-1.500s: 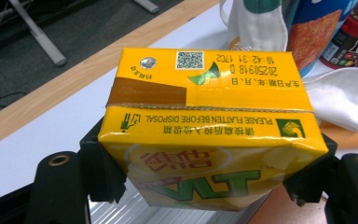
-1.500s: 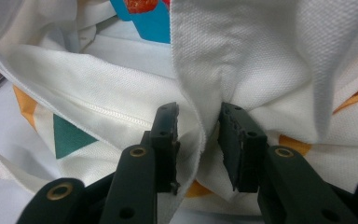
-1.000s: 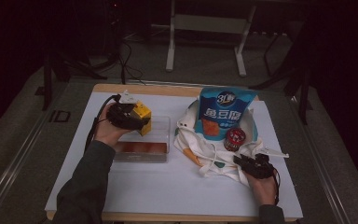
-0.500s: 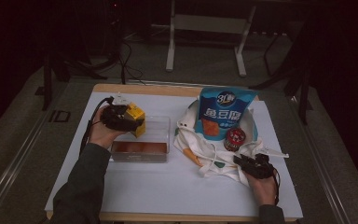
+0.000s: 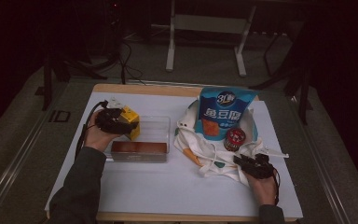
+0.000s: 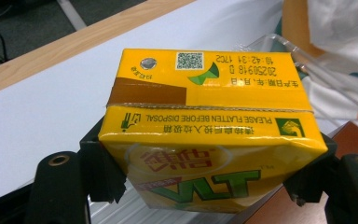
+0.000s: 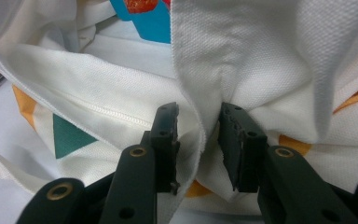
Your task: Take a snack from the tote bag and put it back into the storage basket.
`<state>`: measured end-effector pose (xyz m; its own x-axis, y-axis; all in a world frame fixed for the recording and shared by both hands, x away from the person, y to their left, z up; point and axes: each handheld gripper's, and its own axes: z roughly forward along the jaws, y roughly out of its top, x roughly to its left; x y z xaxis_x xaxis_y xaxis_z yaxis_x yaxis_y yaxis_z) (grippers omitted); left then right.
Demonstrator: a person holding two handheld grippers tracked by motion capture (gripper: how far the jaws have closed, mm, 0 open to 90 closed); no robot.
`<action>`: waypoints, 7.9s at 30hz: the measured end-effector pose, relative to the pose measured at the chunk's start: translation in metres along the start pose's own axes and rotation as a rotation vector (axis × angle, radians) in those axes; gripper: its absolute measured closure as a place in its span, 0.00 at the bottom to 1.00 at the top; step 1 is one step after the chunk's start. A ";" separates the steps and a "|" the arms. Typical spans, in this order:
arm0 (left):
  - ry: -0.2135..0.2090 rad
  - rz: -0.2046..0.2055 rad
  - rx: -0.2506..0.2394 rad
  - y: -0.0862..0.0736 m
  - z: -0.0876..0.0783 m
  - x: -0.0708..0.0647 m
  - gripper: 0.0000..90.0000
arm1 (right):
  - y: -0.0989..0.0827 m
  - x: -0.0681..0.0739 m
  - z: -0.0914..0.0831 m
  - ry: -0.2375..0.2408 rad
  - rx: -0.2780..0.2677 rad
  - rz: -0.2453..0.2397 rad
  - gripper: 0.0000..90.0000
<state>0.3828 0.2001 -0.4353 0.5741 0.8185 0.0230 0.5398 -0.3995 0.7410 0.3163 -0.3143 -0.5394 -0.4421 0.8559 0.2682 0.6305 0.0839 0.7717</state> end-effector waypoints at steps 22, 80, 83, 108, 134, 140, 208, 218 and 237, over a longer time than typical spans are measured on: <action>0.026 -0.033 0.024 -0.018 -0.002 0.013 0.32 | 0.000 0.000 0.000 -0.001 -0.001 -0.002 0.74; 0.139 -0.125 0.084 -0.061 -0.012 0.023 0.30 | 0.000 0.001 0.000 -0.009 0.000 -0.007 0.74; 0.144 -0.124 0.088 -0.061 -0.014 0.021 0.30 | 0.000 0.001 0.000 -0.009 0.000 -0.007 0.74; 0.174 -0.137 0.056 -0.077 -0.047 0.016 0.30 | 0.000 0.002 0.000 -0.010 -0.001 -0.009 0.74; 0.154 -0.080 -0.008 -0.062 -0.067 0.014 0.17 | 0.000 0.001 0.000 -0.007 0.000 -0.007 0.74; 0.165 -0.077 -0.049 -0.055 -0.075 0.011 0.18 | 0.000 0.001 0.000 -0.007 0.000 -0.007 0.74; -0.173 0.122 -0.141 -0.035 -0.012 -0.091 0.59 | 0.001 0.005 -0.002 -0.013 -0.002 -0.037 0.66; -0.206 0.130 -0.139 -0.043 -0.007 -0.097 0.59 | 0.011 0.012 -0.010 -0.044 0.013 -0.060 0.67; -0.231 0.164 -0.175 -0.061 -0.003 -0.103 0.60 | 0.045 0.016 -0.044 -0.093 0.013 -0.155 0.63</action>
<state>0.2891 0.1416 -0.4812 0.7796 0.6261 0.0133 0.3267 -0.4248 0.8443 0.3090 -0.3191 -0.4750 -0.4739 0.8758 0.0920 0.5678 0.2240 0.7921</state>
